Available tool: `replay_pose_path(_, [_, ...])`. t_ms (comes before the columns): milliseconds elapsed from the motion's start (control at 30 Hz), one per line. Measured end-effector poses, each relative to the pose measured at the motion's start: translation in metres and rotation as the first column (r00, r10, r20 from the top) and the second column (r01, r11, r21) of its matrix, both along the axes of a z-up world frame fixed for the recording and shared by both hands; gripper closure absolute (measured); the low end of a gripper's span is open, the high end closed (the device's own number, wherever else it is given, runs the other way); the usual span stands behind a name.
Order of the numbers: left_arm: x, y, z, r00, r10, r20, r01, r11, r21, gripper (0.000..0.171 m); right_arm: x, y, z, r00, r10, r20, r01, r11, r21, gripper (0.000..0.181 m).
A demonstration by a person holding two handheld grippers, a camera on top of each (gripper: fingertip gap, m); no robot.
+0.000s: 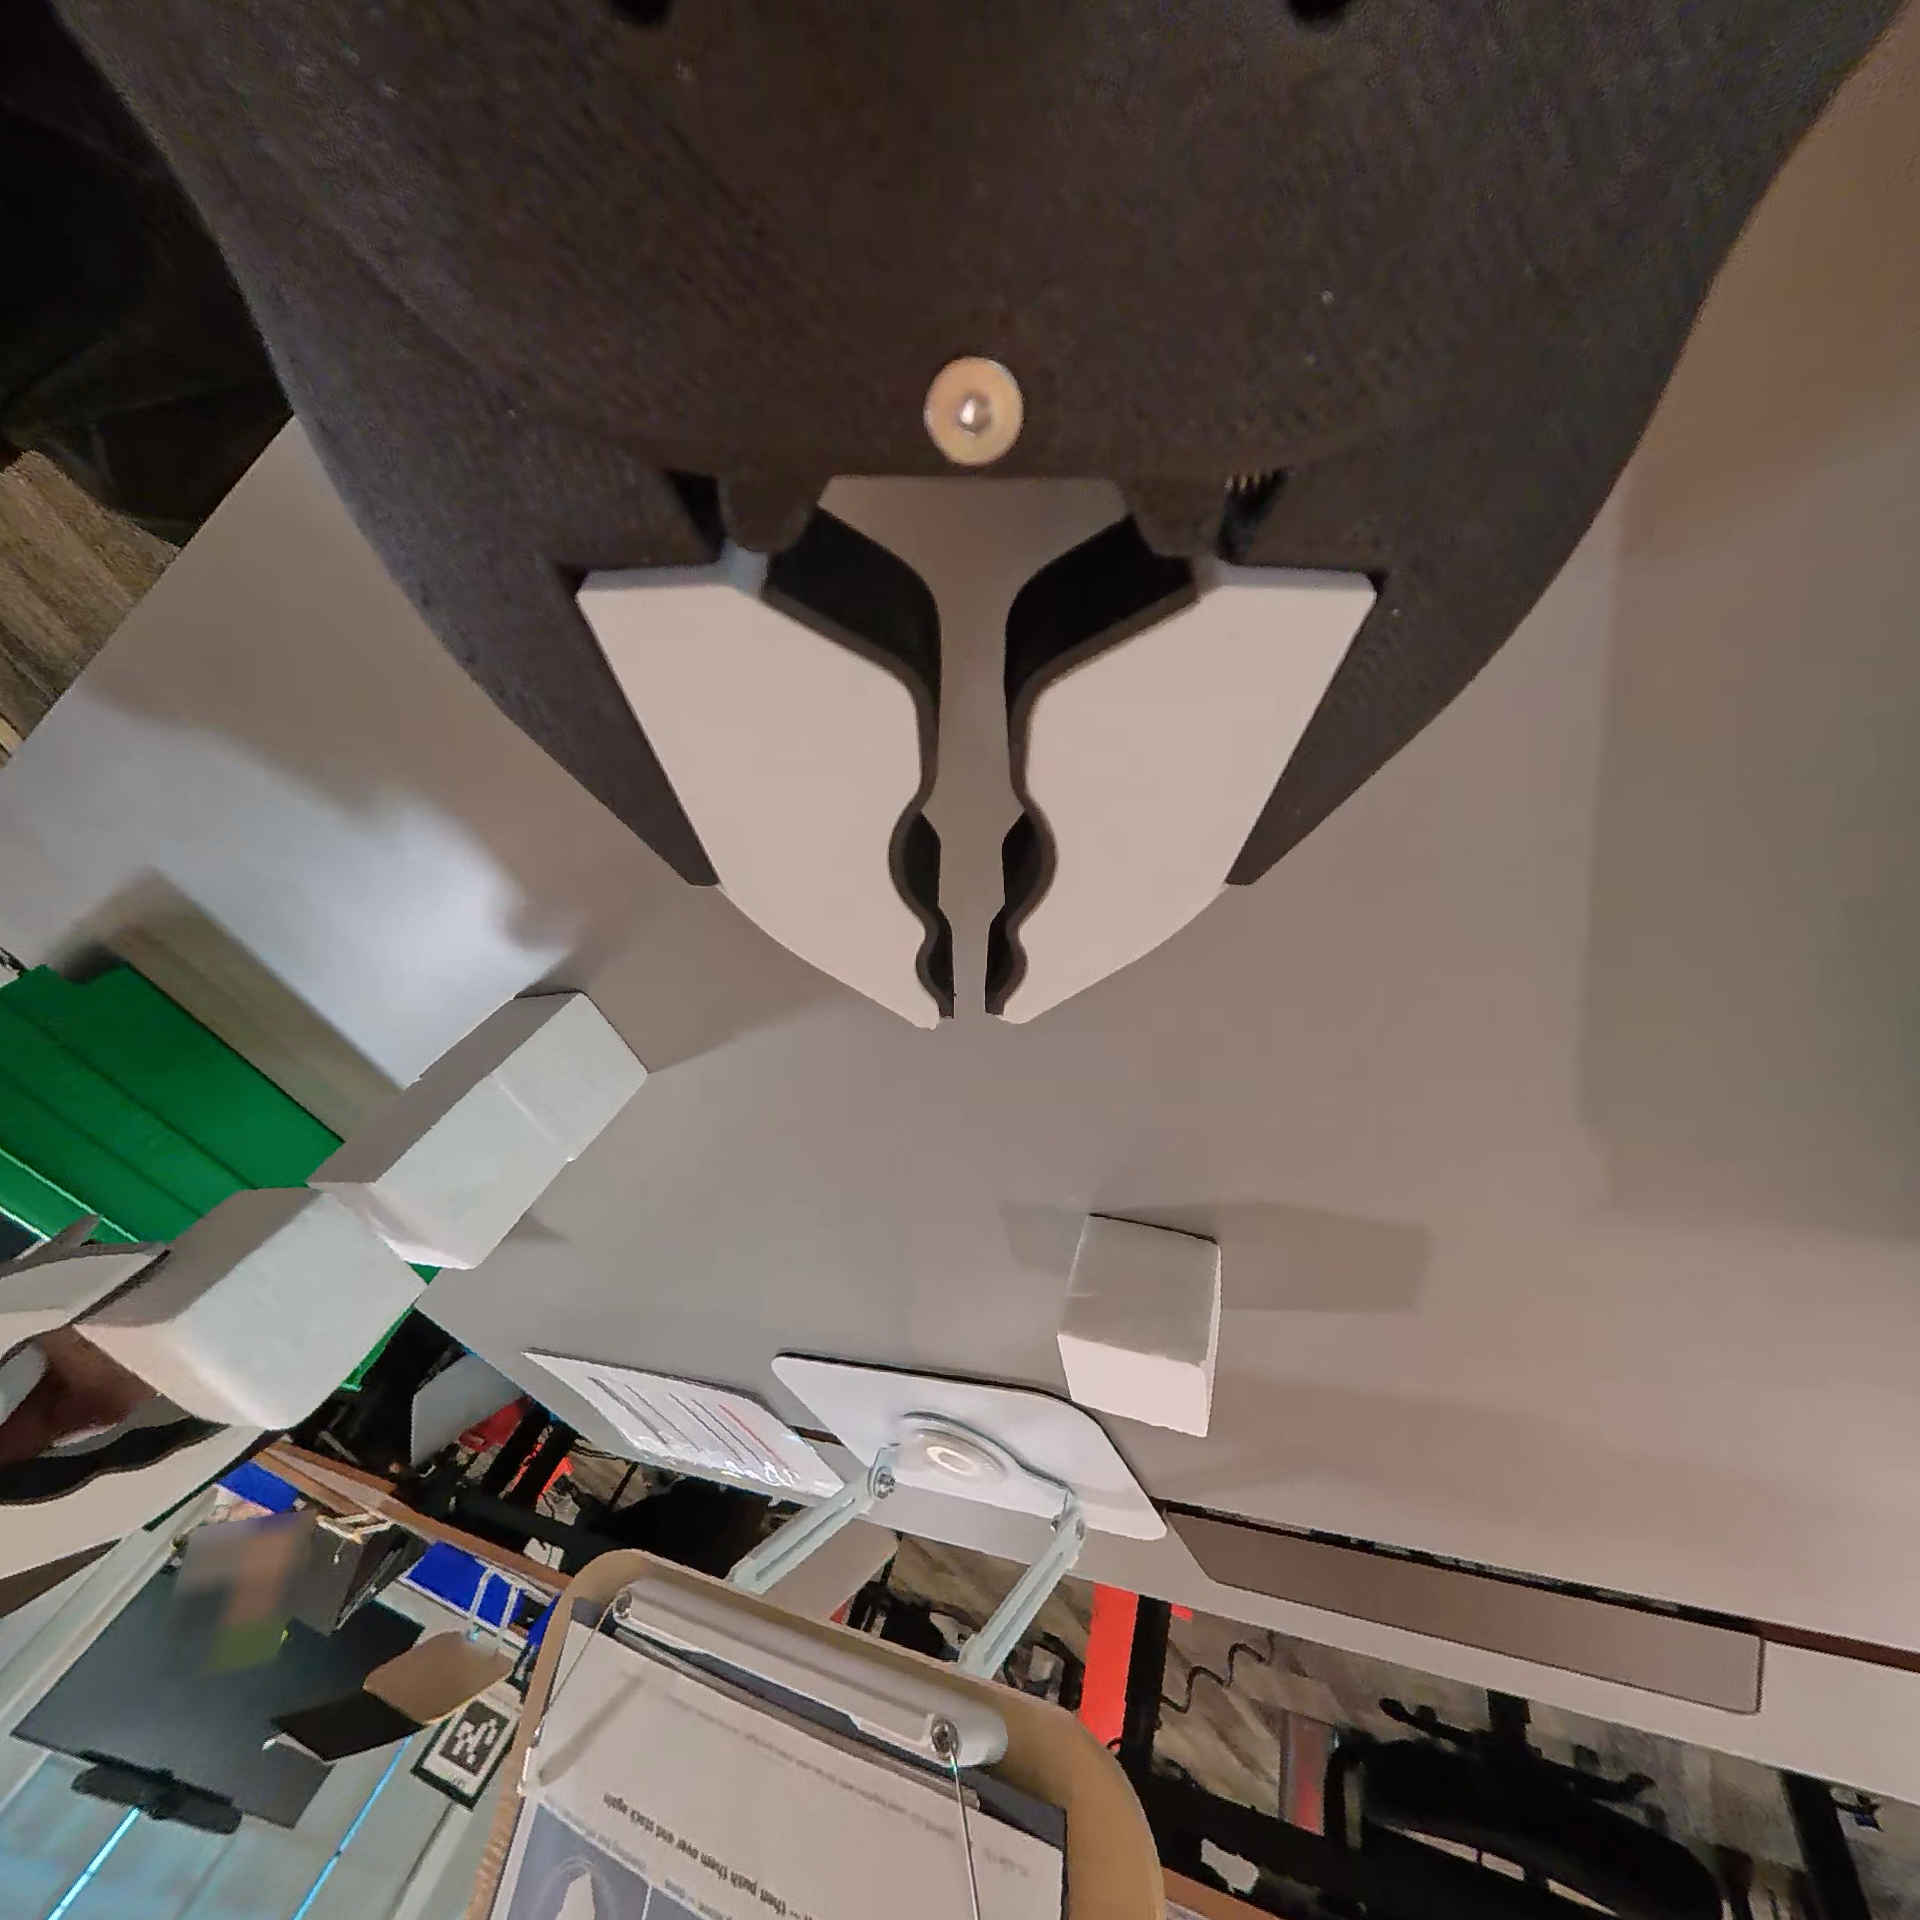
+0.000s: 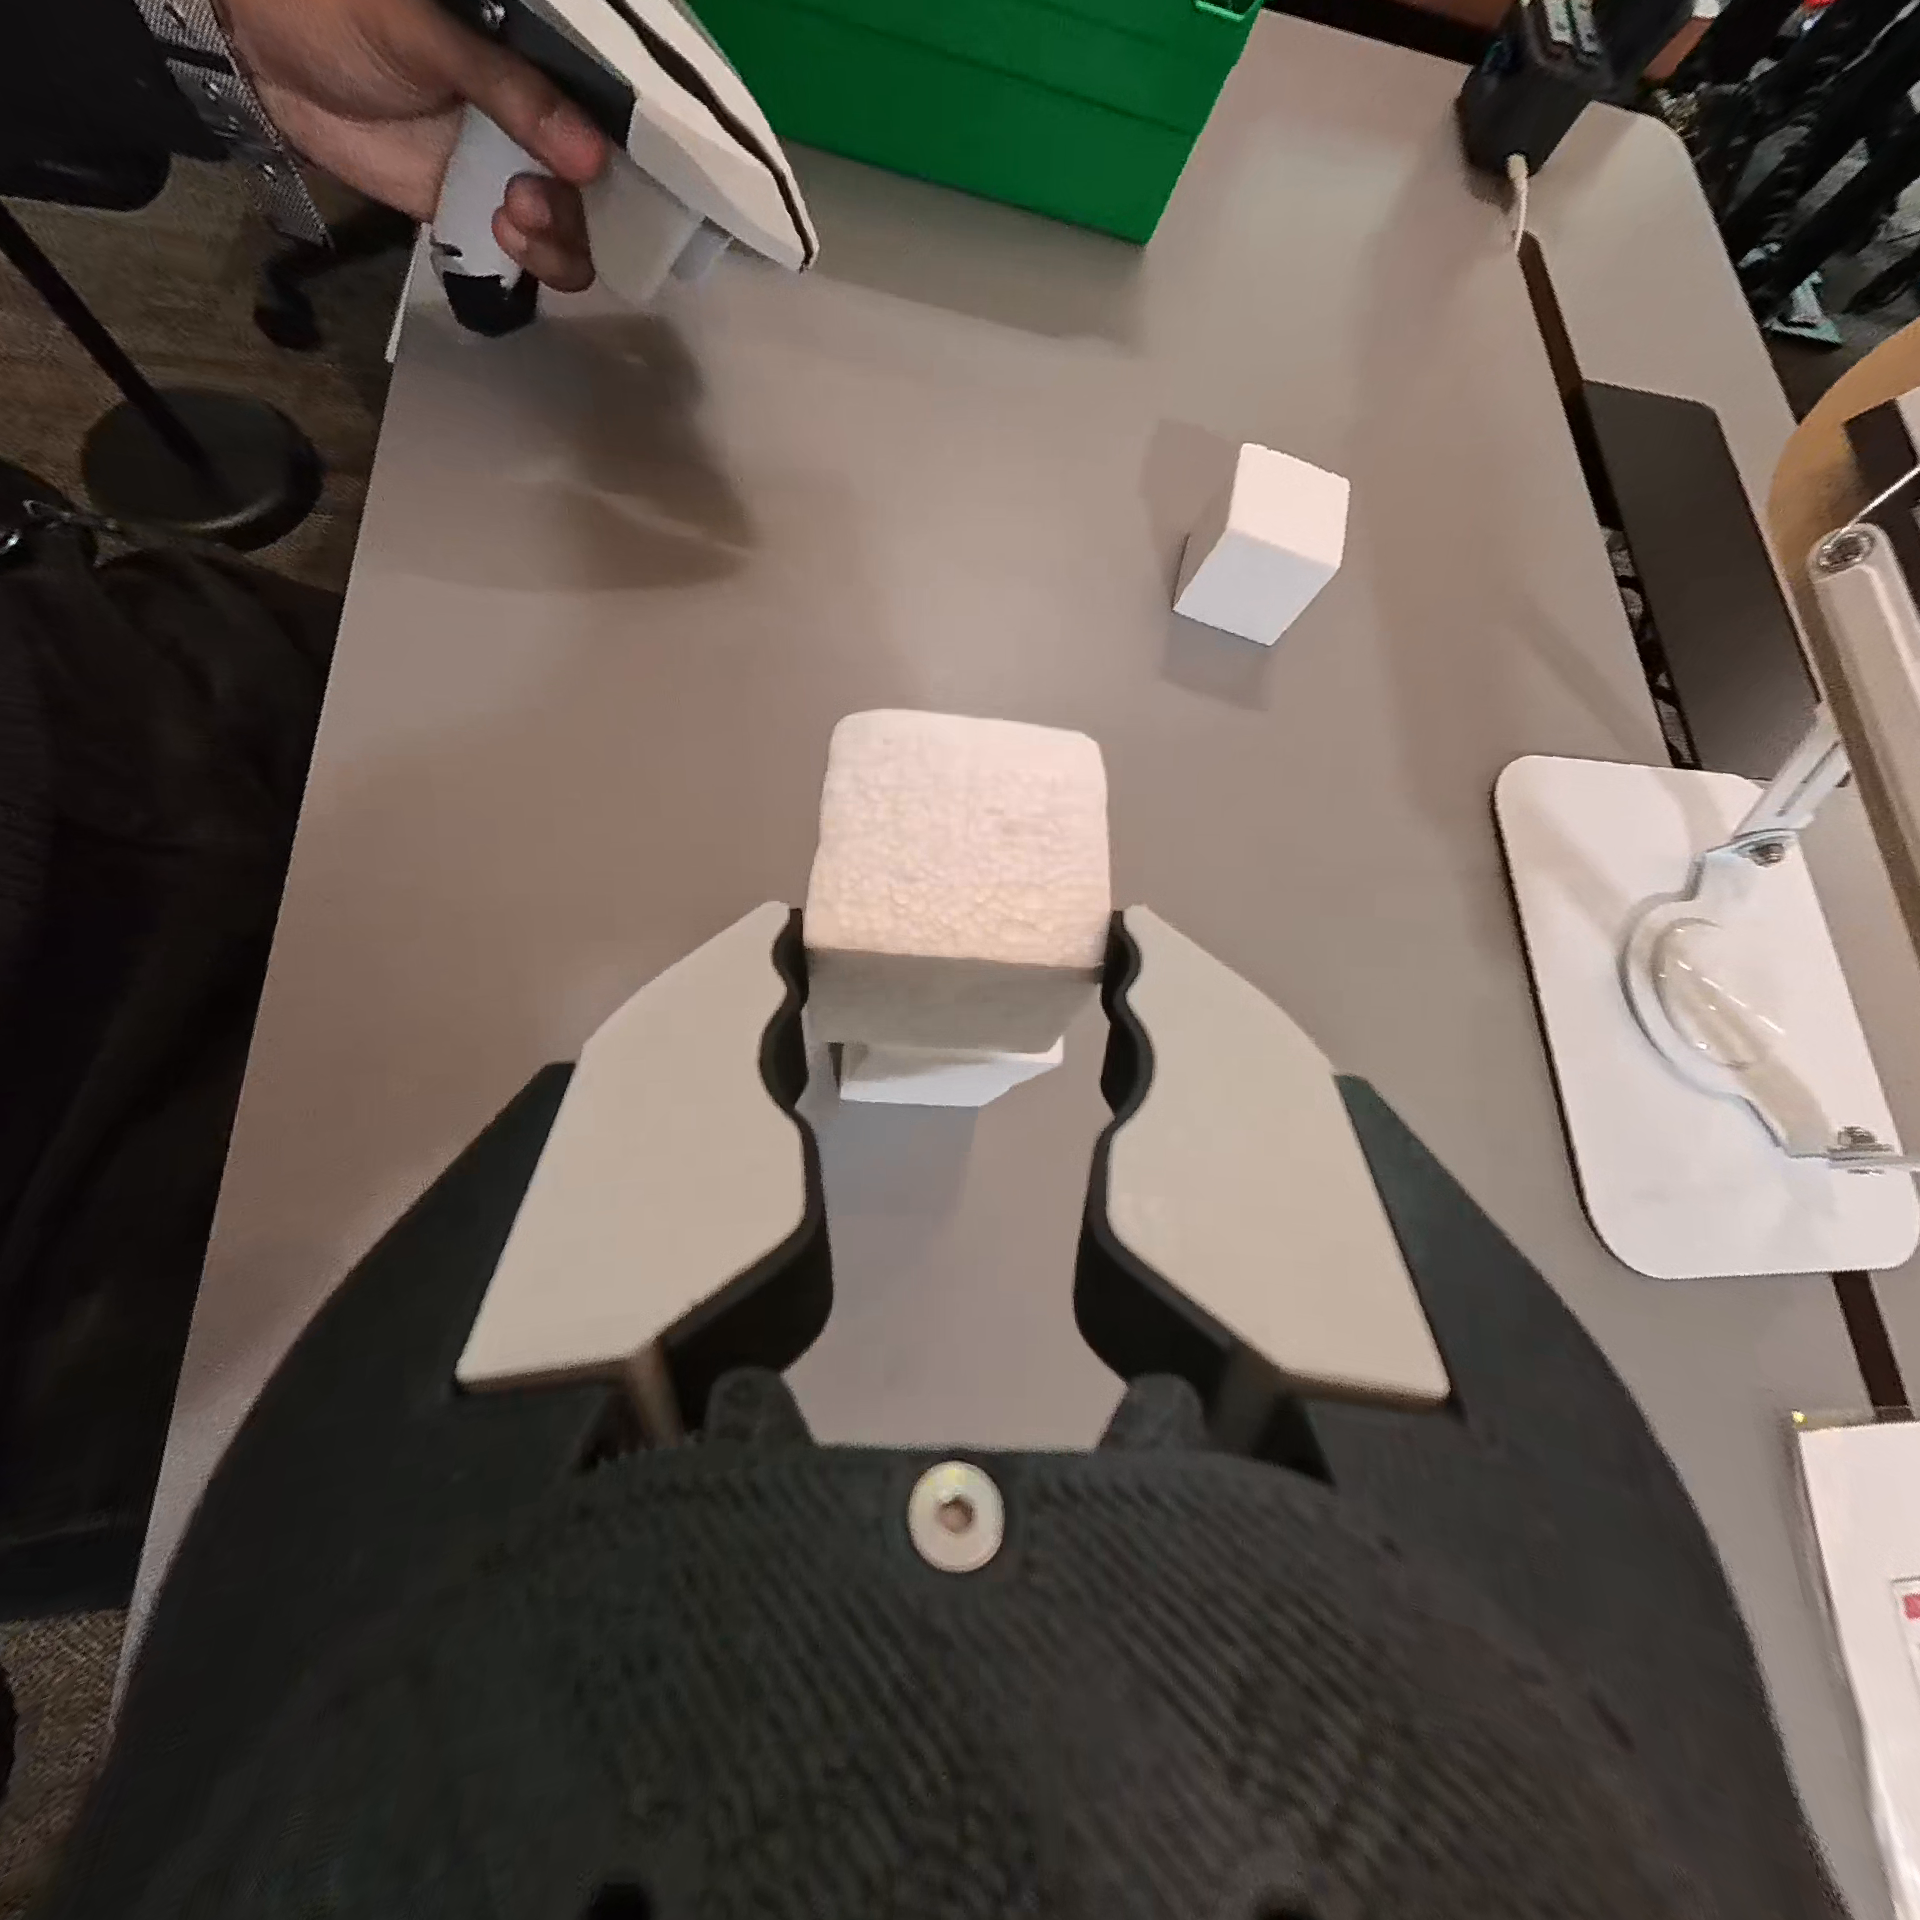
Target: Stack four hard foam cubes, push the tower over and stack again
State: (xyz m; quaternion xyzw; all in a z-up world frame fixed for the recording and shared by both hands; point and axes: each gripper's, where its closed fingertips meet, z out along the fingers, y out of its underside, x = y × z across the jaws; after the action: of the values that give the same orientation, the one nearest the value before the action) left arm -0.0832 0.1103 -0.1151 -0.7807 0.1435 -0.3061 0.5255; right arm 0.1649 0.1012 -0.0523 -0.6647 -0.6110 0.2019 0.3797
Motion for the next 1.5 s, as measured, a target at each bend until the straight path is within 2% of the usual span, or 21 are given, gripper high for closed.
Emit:
replay_pose_path(100, [0.000,0.000,0.001,1.000,0.003,-0.009,-0.002,1.000,0.011,0.165,0.000,0.001,0.004,1.000,0.011,-0.007,-0.011,1.000,0.003,0.126])
replay_pose_path(267, [-0.001,0.002,-0.001,1.000,0.005,0.003,-0.005,1.000,0.005,0.165,0.000,0.007,-0.005,0.999,0.015,0.038,-0.015,1.000,0.009,0.126])
replay_pose_path(500, [-0.008,0.007,0.003,0.999,0.048,0.015,-0.048,0.999,0.021,0.166,-0.001,0.011,-0.008,0.999,0.036,-0.003,-0.036,0.999,-0.024,0.126])
replay_pose_path(1333, [-0.006,0.005,-0.001,0.999,0.035,0.001,-0.035,0.999,0.006,0.165,0.004,0.016,-0.014,1.000,0.011,-0.013,-0.012,0.999,-0.035,0.125])
replay_pose_path(1433, [-0.005,0.005,-0.002,0.999,0.034,-0.005,-0.034,0.999,-0.001,0.165,0.004,0.020,-0.011,0.999,-0.020,-0.025,0.020,1.000,0.011,0.103])
replay_pose_path(1500, [-0.006,0.005,-0.003,0.999,0.034,-0.009,-0.034,0.999,-0.004,0.165,0.003,0.017,-0.005,0.999,-0.022,-0.046,0.021,1.000,-0.015,0.093])
